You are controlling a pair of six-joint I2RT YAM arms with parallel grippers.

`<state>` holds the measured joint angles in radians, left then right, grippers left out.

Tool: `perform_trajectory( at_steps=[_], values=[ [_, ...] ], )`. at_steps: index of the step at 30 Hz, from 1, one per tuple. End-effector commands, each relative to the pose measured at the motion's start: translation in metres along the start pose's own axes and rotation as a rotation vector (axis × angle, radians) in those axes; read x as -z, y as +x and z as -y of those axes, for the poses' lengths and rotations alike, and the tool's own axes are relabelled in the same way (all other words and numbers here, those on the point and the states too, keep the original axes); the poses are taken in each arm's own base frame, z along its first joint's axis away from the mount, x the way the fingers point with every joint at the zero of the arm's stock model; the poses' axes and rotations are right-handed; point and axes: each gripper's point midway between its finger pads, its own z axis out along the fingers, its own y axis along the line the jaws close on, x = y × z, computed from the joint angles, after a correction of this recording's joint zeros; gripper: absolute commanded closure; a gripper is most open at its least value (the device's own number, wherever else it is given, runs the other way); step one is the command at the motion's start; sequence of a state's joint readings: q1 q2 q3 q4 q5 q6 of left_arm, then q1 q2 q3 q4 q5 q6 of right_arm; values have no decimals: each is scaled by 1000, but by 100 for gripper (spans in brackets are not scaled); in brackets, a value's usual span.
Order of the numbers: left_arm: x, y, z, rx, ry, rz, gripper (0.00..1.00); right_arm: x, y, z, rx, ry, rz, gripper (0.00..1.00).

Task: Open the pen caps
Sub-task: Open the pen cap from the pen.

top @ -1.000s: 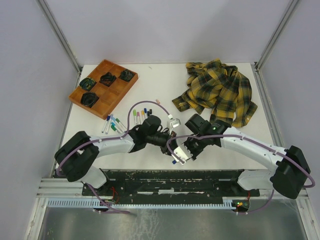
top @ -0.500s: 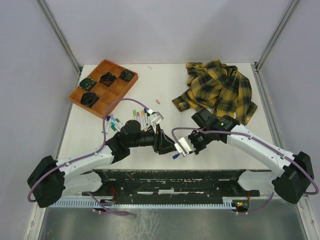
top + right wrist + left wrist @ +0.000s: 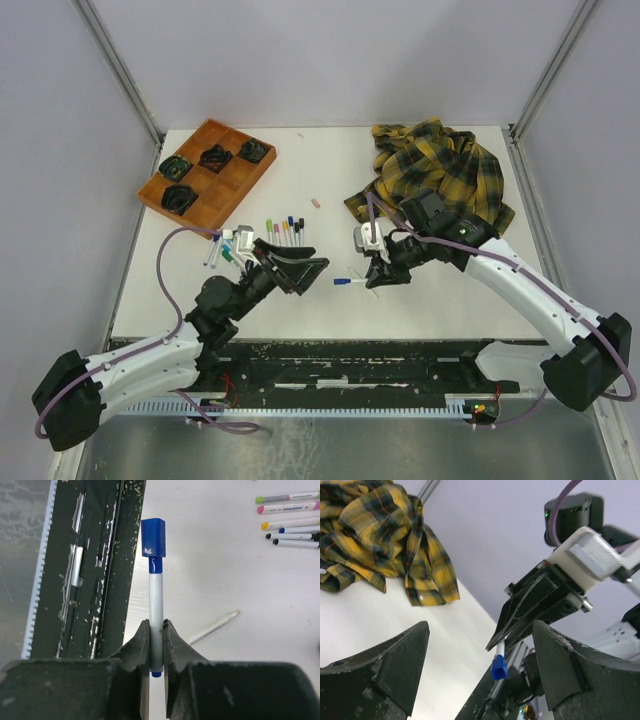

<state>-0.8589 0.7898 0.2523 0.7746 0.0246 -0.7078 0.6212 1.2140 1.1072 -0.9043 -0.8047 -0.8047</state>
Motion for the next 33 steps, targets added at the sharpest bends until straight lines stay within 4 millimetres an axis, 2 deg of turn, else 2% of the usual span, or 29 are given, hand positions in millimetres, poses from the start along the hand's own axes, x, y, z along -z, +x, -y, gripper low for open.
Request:
perform_trajectory(
  at_steps=[1,10,16,25,33],
  values=[
    [-2,-47,11,203,1,215,12,4,-36,13,-199,29,128,100],
    [-13,-35,-19,383,-136,247,17,-9,-42,32,-403,67,218,100],
    [-25,-31,-15,409,-127,247,27,-16,-34,46,-479,122,223,100],
    [-39,-15,-14,438,-129,214,42,-20,-28,54,-512,162,219,100],
    [-44,-7,-14,453,-128,199,62,-22,-22,58,-520,184,204,100]
  ],
)
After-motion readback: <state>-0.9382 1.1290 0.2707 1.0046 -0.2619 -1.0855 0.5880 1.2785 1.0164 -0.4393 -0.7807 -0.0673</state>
